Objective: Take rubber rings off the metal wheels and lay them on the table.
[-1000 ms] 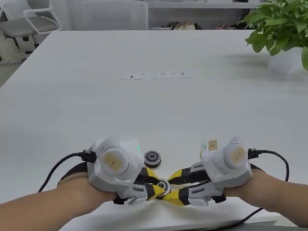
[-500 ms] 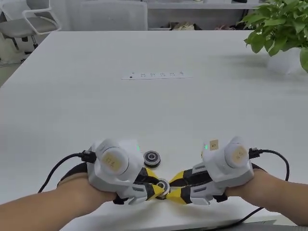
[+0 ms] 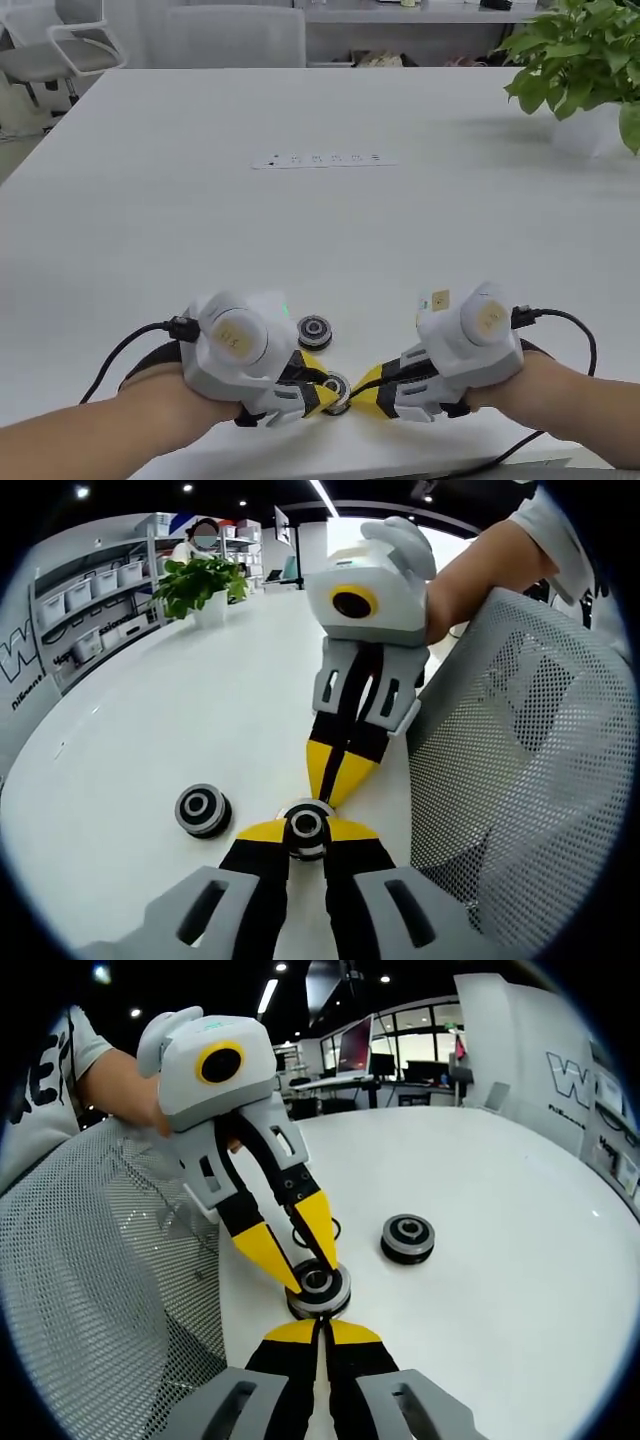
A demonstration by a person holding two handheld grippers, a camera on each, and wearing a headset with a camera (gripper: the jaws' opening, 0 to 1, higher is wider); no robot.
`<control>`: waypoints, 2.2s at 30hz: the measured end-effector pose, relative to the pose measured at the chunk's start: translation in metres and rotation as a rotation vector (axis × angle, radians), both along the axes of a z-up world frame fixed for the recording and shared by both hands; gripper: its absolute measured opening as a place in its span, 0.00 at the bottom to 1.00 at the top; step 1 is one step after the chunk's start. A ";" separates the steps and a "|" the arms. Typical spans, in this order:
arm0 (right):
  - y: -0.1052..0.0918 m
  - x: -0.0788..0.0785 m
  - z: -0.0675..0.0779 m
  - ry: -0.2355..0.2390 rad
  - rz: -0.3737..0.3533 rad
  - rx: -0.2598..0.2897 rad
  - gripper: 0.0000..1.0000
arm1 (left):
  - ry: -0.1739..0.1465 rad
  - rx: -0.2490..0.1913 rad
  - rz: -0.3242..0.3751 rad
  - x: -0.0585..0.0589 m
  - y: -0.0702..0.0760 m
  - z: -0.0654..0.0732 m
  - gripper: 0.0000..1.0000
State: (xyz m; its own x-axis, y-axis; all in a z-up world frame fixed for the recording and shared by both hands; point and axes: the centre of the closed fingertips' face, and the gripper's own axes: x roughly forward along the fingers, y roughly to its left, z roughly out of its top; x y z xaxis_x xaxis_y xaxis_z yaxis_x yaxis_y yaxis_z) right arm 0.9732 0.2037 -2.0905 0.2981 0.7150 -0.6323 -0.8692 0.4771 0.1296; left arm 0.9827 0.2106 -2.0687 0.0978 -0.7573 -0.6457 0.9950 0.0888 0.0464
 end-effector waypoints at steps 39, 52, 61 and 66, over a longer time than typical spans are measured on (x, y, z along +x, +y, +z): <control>-0.005 0.009 0.018 0.115 -0.208 0.216 0.00 | -0.009 0.009 0.022 0.001 -0.002 0.000 0.08; -0.001 0.009 0.021 0.116 -0.192 0.215 0.00 | -0.010 0.010 0.025 0.001 -0.002 0.000 0.08; 0.007 0.006 0.023 0.106 -0.149 0.213 0.00 | -0.008 0.009 0.028 0.001 -0.002 0.000 0.08; 0.009 0.006 0.025 0.103 -0.143 0.223 0.00 | -0.007 0.008 0.029 0.001 -0.002 0.000 0.08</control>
